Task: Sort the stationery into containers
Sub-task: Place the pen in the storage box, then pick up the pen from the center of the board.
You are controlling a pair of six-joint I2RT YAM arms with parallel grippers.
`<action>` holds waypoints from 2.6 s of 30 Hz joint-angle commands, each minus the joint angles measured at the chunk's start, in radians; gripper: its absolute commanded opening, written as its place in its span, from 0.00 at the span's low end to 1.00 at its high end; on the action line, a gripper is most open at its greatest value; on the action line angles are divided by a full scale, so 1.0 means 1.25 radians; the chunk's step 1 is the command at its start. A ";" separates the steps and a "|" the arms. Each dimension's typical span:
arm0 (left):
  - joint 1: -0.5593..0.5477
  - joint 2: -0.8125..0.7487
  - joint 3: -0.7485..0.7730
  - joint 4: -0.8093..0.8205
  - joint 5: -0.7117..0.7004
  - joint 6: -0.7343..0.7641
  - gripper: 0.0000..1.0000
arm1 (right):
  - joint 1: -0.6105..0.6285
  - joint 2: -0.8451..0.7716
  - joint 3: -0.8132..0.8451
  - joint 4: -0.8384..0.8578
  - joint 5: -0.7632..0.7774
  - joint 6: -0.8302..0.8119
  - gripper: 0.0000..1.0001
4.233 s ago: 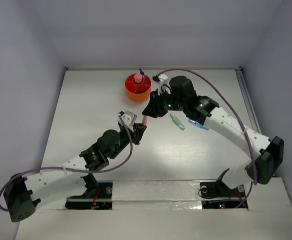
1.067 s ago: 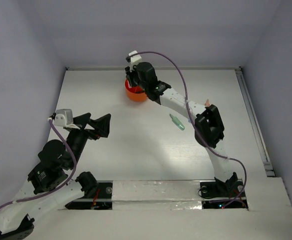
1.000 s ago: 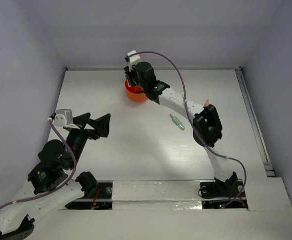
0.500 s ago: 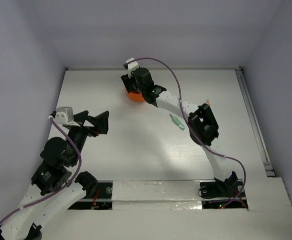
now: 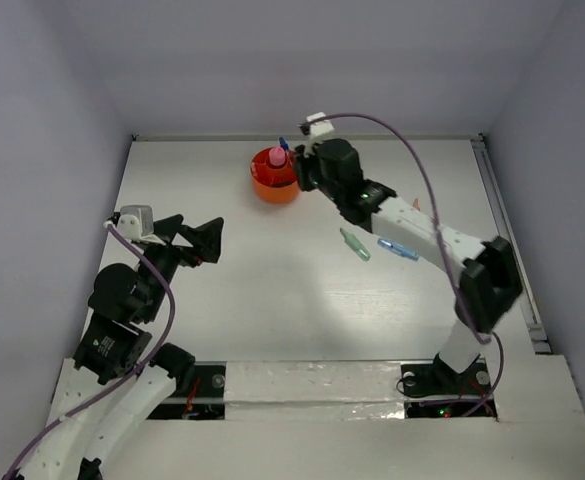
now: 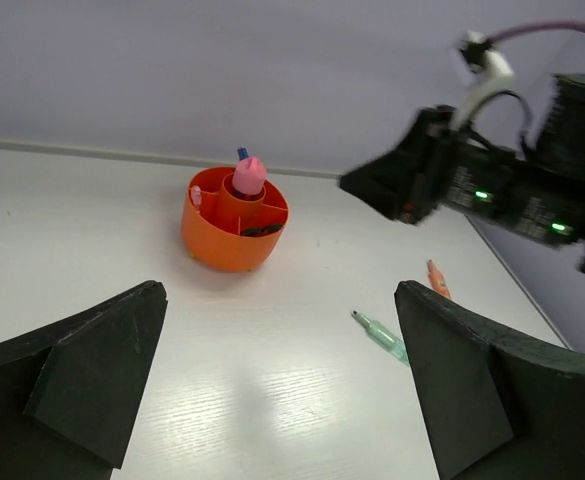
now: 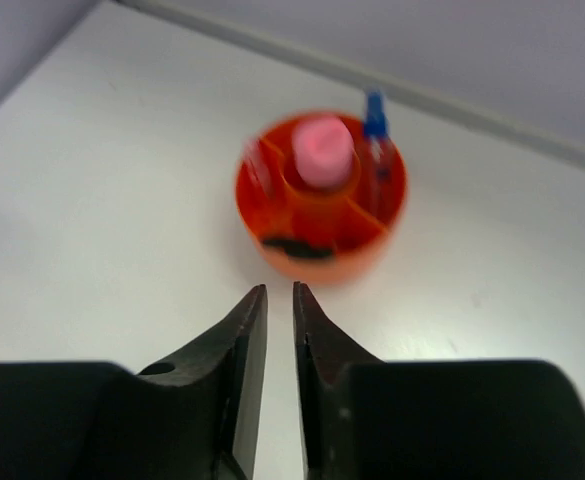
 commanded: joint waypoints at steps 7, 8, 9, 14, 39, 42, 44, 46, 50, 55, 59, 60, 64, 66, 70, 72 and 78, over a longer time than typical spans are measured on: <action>0.043 -0.002 -0.014 0.086 0.150 -0.043 0.99 | -0.176 -0.200 -0.335 -0.234 -0.054 0.204 0.35; 0.043 -0.004 -0.016 0.090 0.164 -0.052 0.99 | -0.186 -0.194 -0.338 -0.258 -0.058 0.203 0.39; 0.043 -0.004 -0.018 0.094 0.172 -0.055 0.99 | -0.186 -0.186 -0.338 -0.277 -0.068 0.200 0.43; 0.043 0.017 -0.027 0.102 0.219 -0.076 0.99 | -0.200 -0.131 -0.323 -0.335 -0.122 0.149 0.60; 0.082 0.046 -0.031 0.108 0.276 -0.080 0.99 | -0.208 0.178 -0.029 -0.464 -0.133 -0.029 0.33; 0.082 0.053 -0.033 0.107 0.281 -0.087 0.99 | -0.208 0.184 -0.029 -0.458 -0.139 -0.029 0.25; 0.082 0.060 -0.038 0.108 0.292 -0.097 0.99 | -0.208 0.193 -0.029 -0.458 -0.145 -0.029 0.17; 0.082 0.070 -0.041 0.128 0.304 -0.104 0.99 | -0.208 0.193 -0.031 -0.453 -0.145 -0.029 0.12; 0.082 0.108 -0.066 0.143 0.342 -0.131 0.99 | -0.208 0.188 -0.041 -0.438 -0.150 -0.028 0.20; 0.082 0.127 -0.137 0.221 0.397 -0.196 0.99 | -0.208 0.201 -0.032 -0.437 -0.154 -0.027 0.32; 0.073 0.133 -0.215 0.287 0.430 -0.232 0.99 | -0.208 0.188 -0.037 -0.410 -0.160 -0.011 0.02; 0.066 0.135 -0.226 0.305 0.434 -0.237 0.99 | -0.208 0.179 -0.042 -0.400 -0.160 -0.002 0.00; 0.050 0.156 -0.284 0.395 0.435 -0.261 0.99 | -0.208 0.068 -0.108 -0.306 -0.232 0.082 0.00; 0.022 0.188 -0.320 0.442 0.414 -0.263 0.99 | -0.208 -0.029 -0.151 -0.228 -0.271 0.116 0.00; -0.022 0.269 -0.365 0.520 0.353 -0.246 0.99 | -0.200 -0.182 -0.274 -0.112 -0.405 0.215 0.00; -0.043 0.324 -0.375 0.555 0.318 -0.228 0.99 | -0.179 -0.259 -0.310 -0.080 -0.406 0.240 0.00; -0.172 0.453 -0.311 0.678 0.247 -0.182 0.99 | -0.132 -0.347 -0.367 -0.027 -0.432 0.295 0.00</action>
